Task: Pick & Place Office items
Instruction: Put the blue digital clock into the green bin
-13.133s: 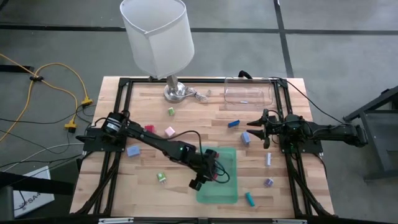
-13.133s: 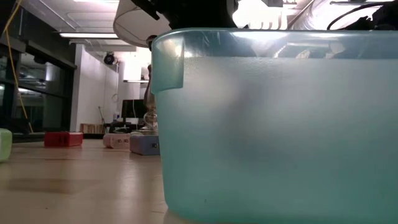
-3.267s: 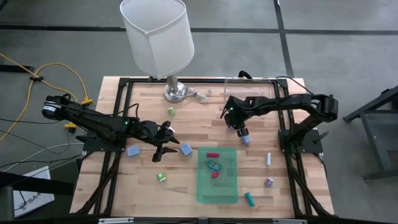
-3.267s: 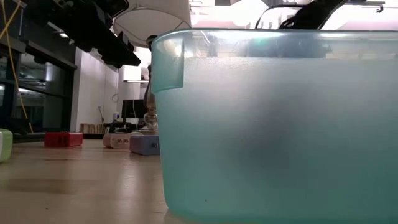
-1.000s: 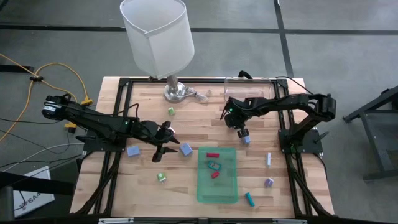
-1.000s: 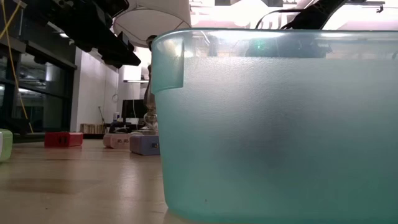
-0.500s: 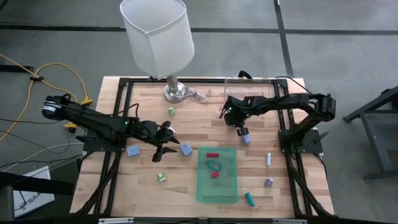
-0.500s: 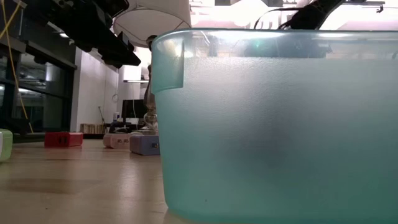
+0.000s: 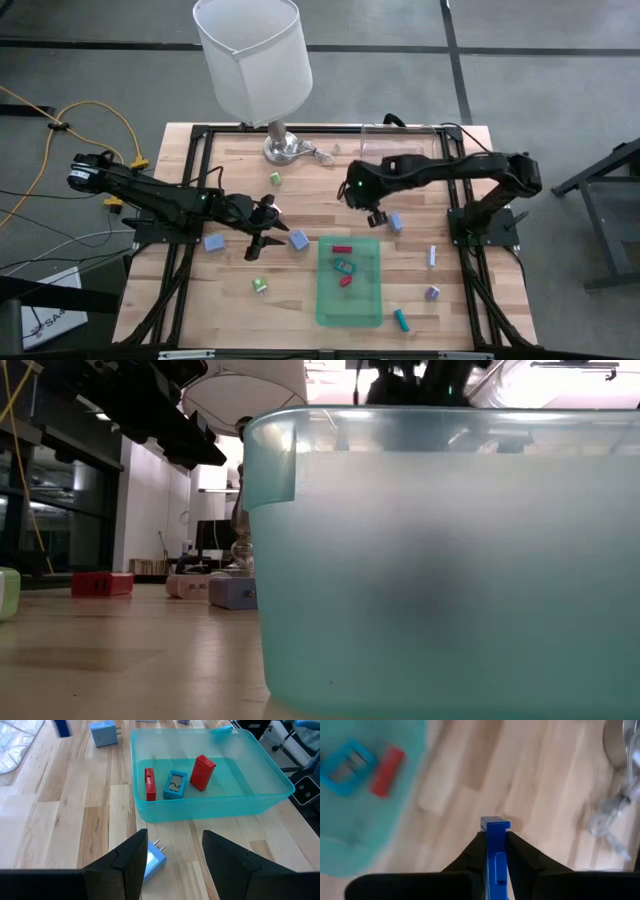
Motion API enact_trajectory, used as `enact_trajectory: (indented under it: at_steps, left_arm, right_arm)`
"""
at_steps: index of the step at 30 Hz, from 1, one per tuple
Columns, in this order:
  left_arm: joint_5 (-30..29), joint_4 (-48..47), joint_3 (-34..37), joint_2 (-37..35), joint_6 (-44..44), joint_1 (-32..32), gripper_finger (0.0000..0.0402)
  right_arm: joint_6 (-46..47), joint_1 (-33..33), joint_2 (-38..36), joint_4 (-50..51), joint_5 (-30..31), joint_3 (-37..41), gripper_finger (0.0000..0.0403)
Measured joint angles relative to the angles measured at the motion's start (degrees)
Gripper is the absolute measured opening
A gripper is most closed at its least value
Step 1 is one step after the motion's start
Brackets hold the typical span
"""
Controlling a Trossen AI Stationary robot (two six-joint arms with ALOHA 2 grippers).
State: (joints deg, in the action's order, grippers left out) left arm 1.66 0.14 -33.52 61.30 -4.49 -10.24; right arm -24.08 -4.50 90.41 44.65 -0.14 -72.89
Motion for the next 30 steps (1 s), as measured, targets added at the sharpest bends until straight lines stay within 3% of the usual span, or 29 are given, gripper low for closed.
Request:
enact_trajectory:
  at_steps: [6, 15, 20, 30]
  left_arm:
    - [0.0, 0.0, 0.0, 0.0, 0.0, 0.0, 0.0184]
    - [0.0, 0.0, 0.0, 0.0, 0.0, 0.0, 0.0184]
    - [0.0, 0.2, 0.0, 0.0, 0.0, 0.0, 0.0184]
    - [0.0, 1.0, 0.0, 0.0, 0.0, 0.0, 0.0184]
  right_arm:
    - [8.4, 9.8, 0.0, 0.1, 0.8, -1.9, 0.0043]
    - [19.7, 23.9, 0.0, -4.3, 10.7, -1.0, 0.0043]
    - [22.7, 26.6, 4.9, -5.3, 11.5, -0.6, 0.0043]
    - [28.1, 28.7, 12.8, -9.0, 6.8, -0.7, 0.0043]
